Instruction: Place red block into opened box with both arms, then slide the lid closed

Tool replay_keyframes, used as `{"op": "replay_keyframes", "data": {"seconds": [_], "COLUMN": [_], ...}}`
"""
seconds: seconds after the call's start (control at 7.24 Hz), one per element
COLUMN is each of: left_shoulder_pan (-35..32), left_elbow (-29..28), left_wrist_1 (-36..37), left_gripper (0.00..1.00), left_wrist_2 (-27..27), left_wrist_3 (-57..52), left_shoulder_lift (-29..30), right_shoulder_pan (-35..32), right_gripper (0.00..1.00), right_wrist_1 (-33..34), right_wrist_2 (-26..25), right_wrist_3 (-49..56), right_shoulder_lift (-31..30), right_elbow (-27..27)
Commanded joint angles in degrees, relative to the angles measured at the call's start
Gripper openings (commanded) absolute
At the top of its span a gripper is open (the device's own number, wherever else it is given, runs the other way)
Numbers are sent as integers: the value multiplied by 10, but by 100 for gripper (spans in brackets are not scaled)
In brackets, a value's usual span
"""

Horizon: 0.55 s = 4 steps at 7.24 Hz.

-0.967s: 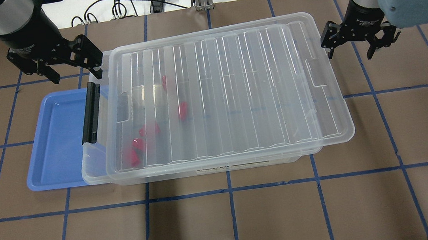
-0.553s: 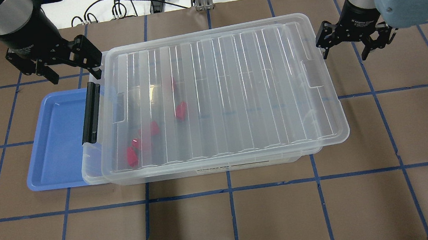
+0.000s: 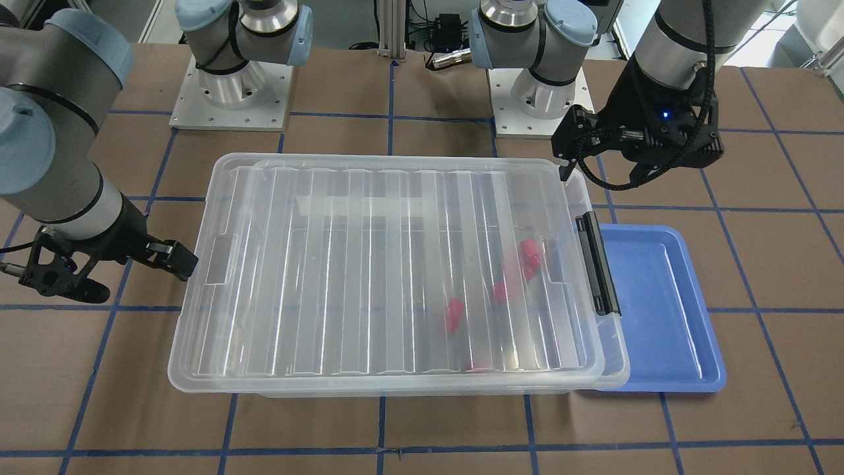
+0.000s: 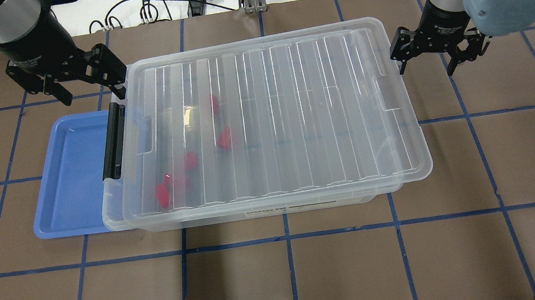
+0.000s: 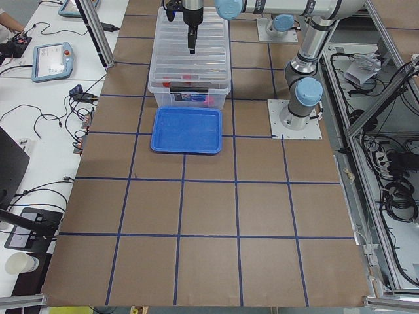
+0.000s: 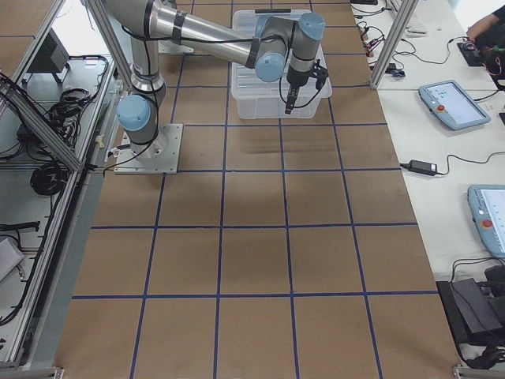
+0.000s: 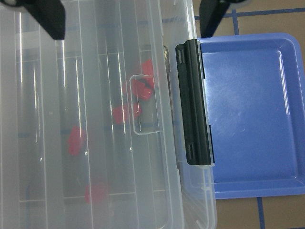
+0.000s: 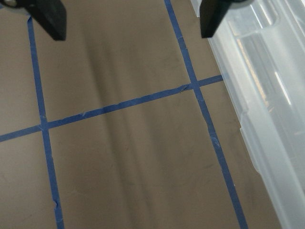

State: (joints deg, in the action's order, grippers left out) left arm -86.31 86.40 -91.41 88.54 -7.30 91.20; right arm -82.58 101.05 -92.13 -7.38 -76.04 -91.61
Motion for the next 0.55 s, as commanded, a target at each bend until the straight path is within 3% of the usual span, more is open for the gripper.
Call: {"op": "replay_keyframes", "data": {"seconds": [0.0,0.41], "left_shoulder_pan": [0,0], "left_elbow": [0,1], "left_wrist_1": [0,0], "left_gripper": [100,100], "left_wrist_2": [0,0], "left_wrist_3": [0,0], "left_shoulder_lift": [-1,-1], "right_shoulder_pan": [1,0], "right_gripper": [100,100], "right_wrist_1": [-2,-62], "right_wrist_2": [-3,2], "right_wrist_3": [1,2], "right_shoulder_lift": [-9,-87], "right_elbow": [11,12]}}
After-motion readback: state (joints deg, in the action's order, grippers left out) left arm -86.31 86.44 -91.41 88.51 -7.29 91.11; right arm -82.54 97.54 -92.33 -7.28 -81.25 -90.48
